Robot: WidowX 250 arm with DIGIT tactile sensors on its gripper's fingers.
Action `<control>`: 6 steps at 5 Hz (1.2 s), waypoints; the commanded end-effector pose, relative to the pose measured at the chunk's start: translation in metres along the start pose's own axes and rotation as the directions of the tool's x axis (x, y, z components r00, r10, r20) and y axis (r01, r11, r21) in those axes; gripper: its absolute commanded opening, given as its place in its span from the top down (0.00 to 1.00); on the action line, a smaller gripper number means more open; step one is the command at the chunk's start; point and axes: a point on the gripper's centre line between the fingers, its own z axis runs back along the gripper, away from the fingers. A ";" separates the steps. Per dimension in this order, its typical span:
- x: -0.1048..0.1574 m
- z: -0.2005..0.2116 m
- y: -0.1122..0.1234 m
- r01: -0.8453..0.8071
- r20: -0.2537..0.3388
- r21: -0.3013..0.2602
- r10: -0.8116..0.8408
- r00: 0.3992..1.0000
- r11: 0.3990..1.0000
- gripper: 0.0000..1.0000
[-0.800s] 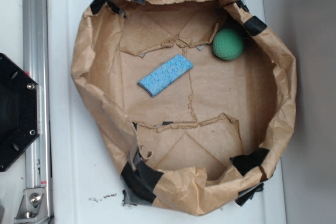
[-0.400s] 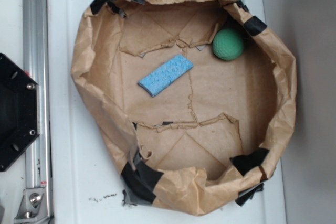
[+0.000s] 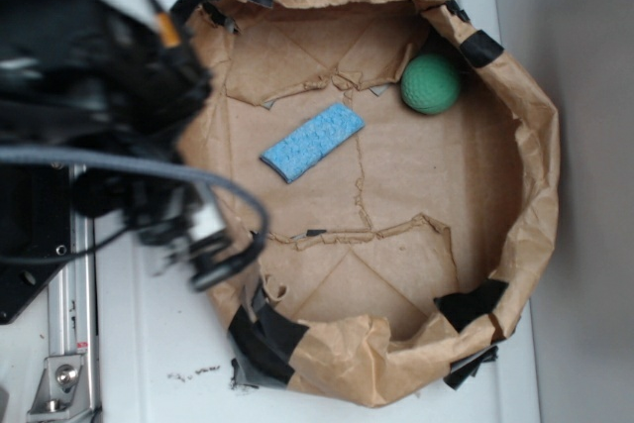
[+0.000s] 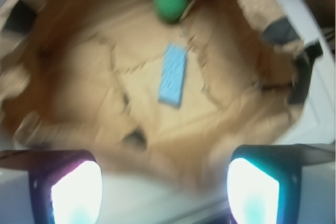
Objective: Grab the blue sponge.
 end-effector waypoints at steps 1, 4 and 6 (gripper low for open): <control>0.046 -0.044 0.001 -0.124 -0.019 0.115 0.127 0.992 0.986 0.00; 0.057 -0.134 0.003 0.059 -0.136 0.165 -0.037 0.990 0.984 1.00; 0.060 -0.123 -0.003 0.148 -0.124 0.203 -0.125 0.984 0.968 1.00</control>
